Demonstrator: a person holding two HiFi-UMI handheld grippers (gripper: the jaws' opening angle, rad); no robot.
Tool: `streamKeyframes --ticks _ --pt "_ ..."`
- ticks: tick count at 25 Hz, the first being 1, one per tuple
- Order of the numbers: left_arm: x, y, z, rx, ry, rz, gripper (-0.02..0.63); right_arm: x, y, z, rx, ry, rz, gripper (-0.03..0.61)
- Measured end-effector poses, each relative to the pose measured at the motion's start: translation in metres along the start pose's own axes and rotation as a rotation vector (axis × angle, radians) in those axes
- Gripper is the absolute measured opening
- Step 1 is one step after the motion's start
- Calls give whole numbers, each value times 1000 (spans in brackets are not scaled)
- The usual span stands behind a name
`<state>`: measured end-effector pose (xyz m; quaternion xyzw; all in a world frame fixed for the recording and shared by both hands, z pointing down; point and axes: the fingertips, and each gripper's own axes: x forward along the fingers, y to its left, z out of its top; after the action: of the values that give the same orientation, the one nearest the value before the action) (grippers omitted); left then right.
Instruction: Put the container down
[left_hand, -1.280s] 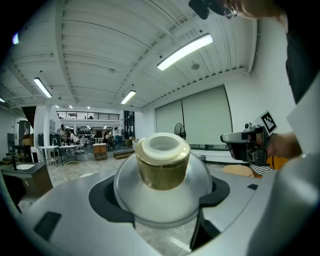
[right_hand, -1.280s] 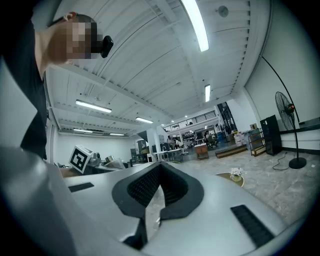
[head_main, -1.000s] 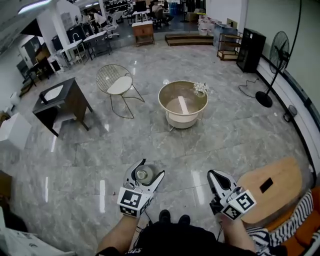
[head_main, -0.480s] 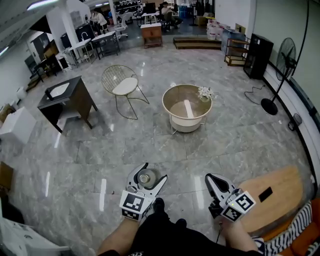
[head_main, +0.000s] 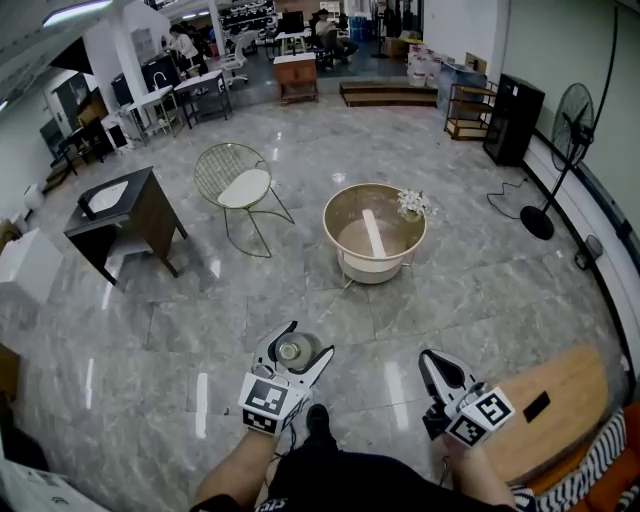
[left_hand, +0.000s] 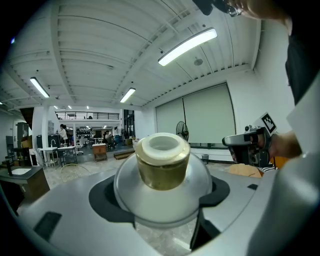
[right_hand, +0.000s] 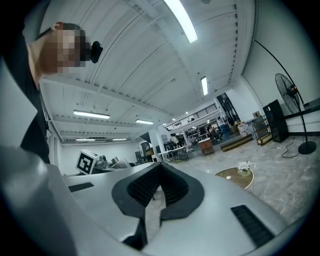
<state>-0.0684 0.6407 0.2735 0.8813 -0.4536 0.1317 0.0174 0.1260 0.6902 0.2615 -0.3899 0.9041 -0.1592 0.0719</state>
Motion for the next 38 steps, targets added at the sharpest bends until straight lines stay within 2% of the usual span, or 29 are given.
streamKeyframes --ticks 7,18,26,32,38 --pt "35 101 7 3 -13 -9 344 104 -12 6 9 2 -9 14" --pt "49 227 -21 -39 -4 3 344 243 -2 -5 -11 33 15 15" --pt "50 268 -36 -56 10 -5 344 284 6 -9 -28 44 9 14" --pt "63 281 -41 -54 23 -11 344 301 -13 -12 -13 44 -9 15" --pt "87 294 -48 -53 53 -3 344 330 -43 -16 11 27 10 15"
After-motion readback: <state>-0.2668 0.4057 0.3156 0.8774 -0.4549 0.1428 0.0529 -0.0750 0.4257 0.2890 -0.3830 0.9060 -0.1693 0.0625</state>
